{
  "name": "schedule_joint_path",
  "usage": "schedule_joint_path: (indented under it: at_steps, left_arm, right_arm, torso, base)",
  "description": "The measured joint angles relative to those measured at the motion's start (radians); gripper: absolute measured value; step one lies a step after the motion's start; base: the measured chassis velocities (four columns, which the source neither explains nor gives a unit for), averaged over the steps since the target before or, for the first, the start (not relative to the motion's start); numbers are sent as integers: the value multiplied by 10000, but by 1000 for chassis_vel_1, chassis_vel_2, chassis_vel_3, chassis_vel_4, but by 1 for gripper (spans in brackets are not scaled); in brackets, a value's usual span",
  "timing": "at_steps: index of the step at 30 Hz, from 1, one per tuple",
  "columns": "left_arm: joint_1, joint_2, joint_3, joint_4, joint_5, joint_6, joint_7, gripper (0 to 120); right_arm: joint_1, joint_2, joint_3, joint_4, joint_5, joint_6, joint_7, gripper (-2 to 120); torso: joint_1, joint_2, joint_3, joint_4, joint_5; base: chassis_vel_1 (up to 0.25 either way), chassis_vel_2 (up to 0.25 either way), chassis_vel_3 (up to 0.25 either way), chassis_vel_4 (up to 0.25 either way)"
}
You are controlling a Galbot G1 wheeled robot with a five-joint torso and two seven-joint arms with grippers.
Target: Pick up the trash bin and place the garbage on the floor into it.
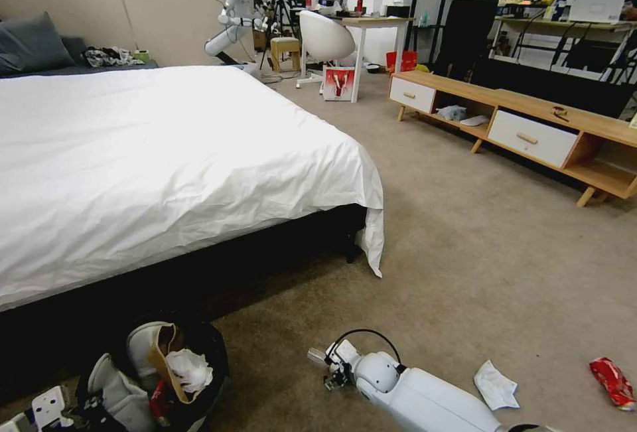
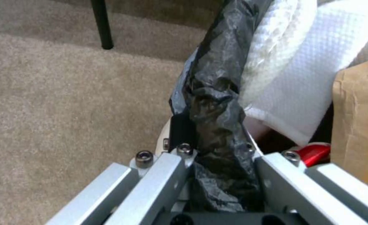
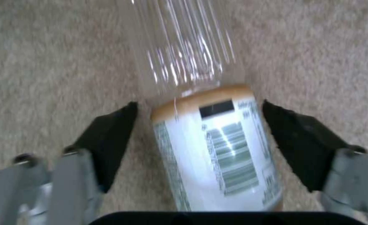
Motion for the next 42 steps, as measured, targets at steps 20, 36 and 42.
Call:
schedule_joint_path:
  at_steps: [20, 36, 42]
  left_arm:
    - [-71, -27, 114, 36, 101, 8, -16, 3]
    - [-238, 67, 368, -134, -41, 140, -172, 3]
    - [-448, 194, 431, -410, -550, 203, -496, 3]
  right_arm:
    - [-155, 35, 213, -337, -271, 576, -137, 28]
    - [-374, -3264, 1589, 5077, 1341, -403, 1006, 28]
    - [-481, -4237, 2634, 7161, 1690, -402, 1215, 28]
  torso:
    - [-1, 2, -1, -2, -1]
    - [0, -1, 2, 1, 0]
    - [0, 0, 1, 0, 4]
  base:
    - [0, 0, 0, 0]
    - [0, 0, 0, 0]
    - [0, 0, 0, 0]
